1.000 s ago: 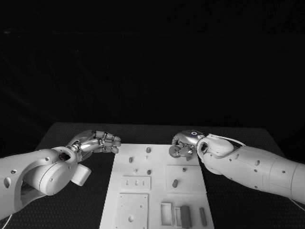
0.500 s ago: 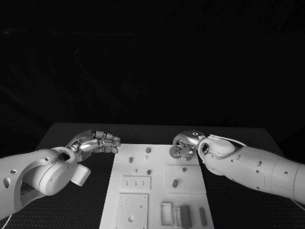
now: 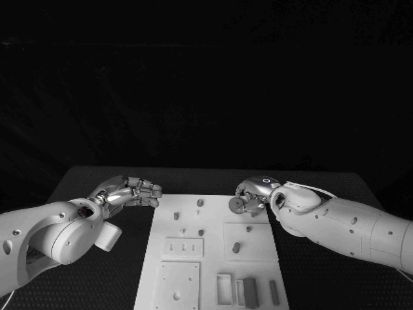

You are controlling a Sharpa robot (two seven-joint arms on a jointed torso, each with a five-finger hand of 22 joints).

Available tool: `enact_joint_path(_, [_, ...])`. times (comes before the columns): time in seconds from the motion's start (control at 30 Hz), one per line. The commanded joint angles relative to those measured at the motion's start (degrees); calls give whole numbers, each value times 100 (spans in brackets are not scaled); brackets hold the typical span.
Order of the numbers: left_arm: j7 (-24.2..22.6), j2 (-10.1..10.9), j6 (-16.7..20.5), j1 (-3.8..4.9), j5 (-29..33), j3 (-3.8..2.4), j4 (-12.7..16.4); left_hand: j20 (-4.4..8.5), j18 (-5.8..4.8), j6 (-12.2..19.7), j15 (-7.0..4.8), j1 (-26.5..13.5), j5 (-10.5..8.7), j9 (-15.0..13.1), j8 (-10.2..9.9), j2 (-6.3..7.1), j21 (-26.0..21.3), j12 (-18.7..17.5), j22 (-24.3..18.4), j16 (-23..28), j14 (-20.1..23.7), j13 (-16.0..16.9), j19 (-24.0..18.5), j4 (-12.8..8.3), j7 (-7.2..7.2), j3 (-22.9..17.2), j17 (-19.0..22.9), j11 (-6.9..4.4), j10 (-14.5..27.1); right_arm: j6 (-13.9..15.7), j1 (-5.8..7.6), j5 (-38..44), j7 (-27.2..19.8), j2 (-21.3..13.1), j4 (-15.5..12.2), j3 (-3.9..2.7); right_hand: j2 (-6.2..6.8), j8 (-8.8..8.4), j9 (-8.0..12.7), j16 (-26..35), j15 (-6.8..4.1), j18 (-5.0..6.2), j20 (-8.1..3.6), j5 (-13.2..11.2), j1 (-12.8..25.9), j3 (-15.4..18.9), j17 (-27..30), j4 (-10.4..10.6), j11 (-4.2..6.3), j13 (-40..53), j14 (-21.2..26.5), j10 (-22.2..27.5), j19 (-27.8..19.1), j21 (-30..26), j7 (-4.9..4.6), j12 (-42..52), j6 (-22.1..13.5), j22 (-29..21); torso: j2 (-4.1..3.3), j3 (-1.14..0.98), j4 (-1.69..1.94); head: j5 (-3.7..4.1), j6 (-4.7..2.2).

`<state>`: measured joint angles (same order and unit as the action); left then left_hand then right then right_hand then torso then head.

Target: Assemble the parts on the task board

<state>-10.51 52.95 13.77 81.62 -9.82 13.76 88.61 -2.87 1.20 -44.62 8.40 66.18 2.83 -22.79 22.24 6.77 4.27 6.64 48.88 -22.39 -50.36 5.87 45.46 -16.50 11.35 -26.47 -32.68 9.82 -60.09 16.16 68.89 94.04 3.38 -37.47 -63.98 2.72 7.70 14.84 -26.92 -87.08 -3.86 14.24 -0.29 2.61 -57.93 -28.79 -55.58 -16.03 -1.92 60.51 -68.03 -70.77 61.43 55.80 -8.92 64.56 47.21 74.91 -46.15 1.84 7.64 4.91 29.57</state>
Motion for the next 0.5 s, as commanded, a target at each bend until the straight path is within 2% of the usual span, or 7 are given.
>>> enact_joint_path(0.03, [-44,-10,-89,14,-22,-4,4,8,-78,-8,8,-6,10,6,-38,-43,-34,-21,-10,37,41,-9,-23,0,-39,31,-6,-3,21,-104,-10,-33,-7,-22,-25,4,48,-10,-4,20,6,76,-28,19,7,-24,-9,18,-41,-4,13,5,6,-35,3,-16,-23,79,3,2,-2,6,1])
enact_joint_path(0.37, [-45,-12,-88,14,-22,-4,1,8,-79,-8,8,-7,10,7,-38,-45,-33,-22,-11,40,40,-10,-23,1,-39,31,-9,-3,20,-211,-10,-53,-26,10,-4,4,-26,25,-21,12,-4,76,-36,19,-30,-99,-11,-17,-28,0,5,-5,14,-36,17,-11,44,85,5,3,3,25,8])
enact_joint_path(0.5, [-45,-16,-91,14,-22,-4,7,7,-79,-8,8,-9,10,7,-38,-46,-33,-23,-11,41,39,-10,-23,2,-39,32,-10,-3,19,-198,-10,-53,-5,31,-1,4,-201,57,-37,10,-18,76,-41,19,-115,-158,-19,-55,-12,1,1,-9,6,-36,34,-13,105,94,3,5,5,29,5])
